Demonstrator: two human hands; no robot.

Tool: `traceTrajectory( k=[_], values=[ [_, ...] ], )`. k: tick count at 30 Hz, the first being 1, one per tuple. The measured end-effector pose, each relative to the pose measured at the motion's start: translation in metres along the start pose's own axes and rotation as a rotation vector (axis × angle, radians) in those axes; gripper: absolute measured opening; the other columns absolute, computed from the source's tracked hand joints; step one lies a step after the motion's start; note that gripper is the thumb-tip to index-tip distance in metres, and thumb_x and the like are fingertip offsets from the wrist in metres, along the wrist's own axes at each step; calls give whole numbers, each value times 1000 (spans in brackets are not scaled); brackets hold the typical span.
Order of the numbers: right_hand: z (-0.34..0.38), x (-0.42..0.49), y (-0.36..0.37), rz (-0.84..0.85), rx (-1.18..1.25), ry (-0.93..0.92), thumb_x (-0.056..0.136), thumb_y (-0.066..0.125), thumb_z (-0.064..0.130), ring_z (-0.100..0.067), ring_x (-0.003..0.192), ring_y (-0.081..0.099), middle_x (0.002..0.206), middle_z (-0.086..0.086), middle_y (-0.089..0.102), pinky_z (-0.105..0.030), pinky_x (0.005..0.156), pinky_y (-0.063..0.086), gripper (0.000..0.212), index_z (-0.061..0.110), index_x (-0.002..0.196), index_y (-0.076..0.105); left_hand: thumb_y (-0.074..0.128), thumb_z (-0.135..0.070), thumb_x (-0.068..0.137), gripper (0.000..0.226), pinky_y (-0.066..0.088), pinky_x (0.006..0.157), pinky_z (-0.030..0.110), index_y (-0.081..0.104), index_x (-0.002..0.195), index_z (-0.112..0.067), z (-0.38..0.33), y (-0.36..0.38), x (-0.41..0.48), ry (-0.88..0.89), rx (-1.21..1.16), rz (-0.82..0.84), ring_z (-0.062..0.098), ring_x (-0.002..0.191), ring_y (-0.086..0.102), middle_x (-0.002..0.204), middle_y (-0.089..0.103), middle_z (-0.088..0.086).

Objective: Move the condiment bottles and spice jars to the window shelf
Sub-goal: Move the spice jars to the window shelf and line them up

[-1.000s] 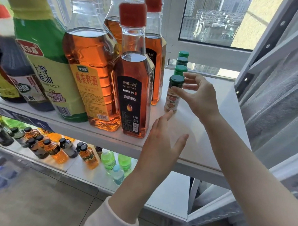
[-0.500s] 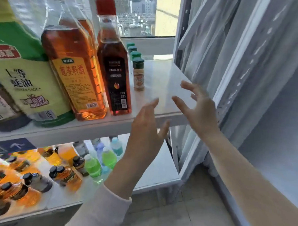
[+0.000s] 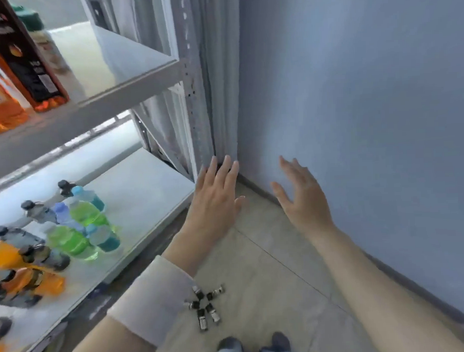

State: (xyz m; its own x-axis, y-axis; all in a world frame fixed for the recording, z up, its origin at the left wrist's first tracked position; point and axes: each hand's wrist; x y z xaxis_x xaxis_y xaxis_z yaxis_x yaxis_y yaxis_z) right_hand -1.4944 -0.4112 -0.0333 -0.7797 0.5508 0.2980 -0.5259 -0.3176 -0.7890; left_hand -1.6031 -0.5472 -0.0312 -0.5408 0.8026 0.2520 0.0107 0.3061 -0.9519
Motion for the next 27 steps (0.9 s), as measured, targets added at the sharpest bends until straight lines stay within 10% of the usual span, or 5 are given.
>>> traceTrajectory(
  k=[6, 11, 15, 27],
  values=[
    [-82, -127, -68, -161, -128, 258, 89, 58, 27, -35, 135, 35, 139, -15, 47, -41, 110, 23, 51, 5, 134, 46, 44, -29, 94, 65, -3, 116, 41, 11, 147, -9, -140, 25, -26, 285, -73, 143, 30, 144, 2, 156, 10, 10],
    [-150, -263, -144, -230, -265, 413, 89, 44, 35, -40, 131, 38, 135, -17, 51, -46, 108, 21, 53, 2, 131, 47, 62, -24, 84, 68, 16, 113, 48, 31, 141, -2, -289, 50, -81, 525, -133, 203, 37, 139, 23, 148, 32, 17],
    [-200, -395, -212, -281, -360, 566, 86, 38, 37, -44, 122, 48, 127, -21, 57, -52, 103, 29, 57, 0, 127, 51, 41, -34, 96, 66, -3, 116, 42, 6, 147, -12, -420, 67, -151, 639, -157, 295, 26, 145, -1, 157, 6, 6],
    [-286, -673, -384, -580, -496, 972, 88, 37, 39, -39, 130, 41, 134, -17, 52, -47, 106, 26, 57, 3, 131, 48, 37, -33, 96, 64, -7, 115, 36, 4, 148, -15, -734, 72, -288, 1126, -311, 333, 22, 145, -1, 157, 7, 4]
  ],
)
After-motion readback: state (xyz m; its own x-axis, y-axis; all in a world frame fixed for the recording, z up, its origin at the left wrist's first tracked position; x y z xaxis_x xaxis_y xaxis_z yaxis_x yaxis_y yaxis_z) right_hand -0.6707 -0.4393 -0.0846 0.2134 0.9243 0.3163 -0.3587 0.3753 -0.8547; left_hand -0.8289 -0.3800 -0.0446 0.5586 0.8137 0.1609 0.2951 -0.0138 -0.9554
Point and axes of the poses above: each hand's wrist, its own x-axis towards the middle knuckle, its own y-axis out of the palm, z = x × y
